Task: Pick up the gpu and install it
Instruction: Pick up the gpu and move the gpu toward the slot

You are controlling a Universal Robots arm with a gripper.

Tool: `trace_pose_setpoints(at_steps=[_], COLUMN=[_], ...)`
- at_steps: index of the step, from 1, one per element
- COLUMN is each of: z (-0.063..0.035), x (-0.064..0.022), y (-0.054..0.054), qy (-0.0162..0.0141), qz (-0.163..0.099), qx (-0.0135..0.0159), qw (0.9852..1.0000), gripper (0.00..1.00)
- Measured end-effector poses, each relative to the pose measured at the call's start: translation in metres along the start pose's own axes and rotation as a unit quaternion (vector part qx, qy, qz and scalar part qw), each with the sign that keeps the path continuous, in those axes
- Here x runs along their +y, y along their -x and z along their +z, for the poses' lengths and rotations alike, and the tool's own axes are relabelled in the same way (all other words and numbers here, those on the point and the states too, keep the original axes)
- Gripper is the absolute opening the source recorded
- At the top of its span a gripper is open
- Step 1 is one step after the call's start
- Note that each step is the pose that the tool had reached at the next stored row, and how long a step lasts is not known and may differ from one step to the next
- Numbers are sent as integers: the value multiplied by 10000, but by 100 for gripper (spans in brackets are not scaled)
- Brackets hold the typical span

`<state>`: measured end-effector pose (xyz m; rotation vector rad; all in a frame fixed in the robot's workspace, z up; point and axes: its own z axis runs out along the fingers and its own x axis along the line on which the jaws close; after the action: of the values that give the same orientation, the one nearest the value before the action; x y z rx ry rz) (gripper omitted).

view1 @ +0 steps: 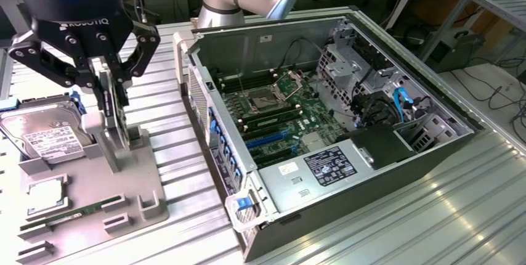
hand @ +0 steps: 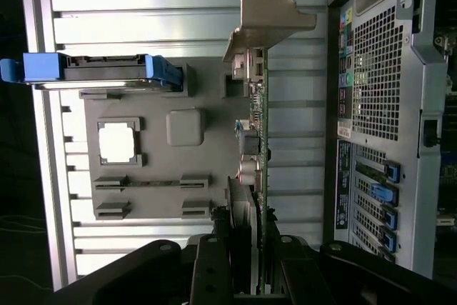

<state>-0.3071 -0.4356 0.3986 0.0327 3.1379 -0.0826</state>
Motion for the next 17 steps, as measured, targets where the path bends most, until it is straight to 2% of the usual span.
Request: trace_pose_setpoints(at_steps=[17], z=[-45], x=[-10], y=[1], qy=[1], qz=[-1], qx=[-1], qw=[10000], gripper=[27])
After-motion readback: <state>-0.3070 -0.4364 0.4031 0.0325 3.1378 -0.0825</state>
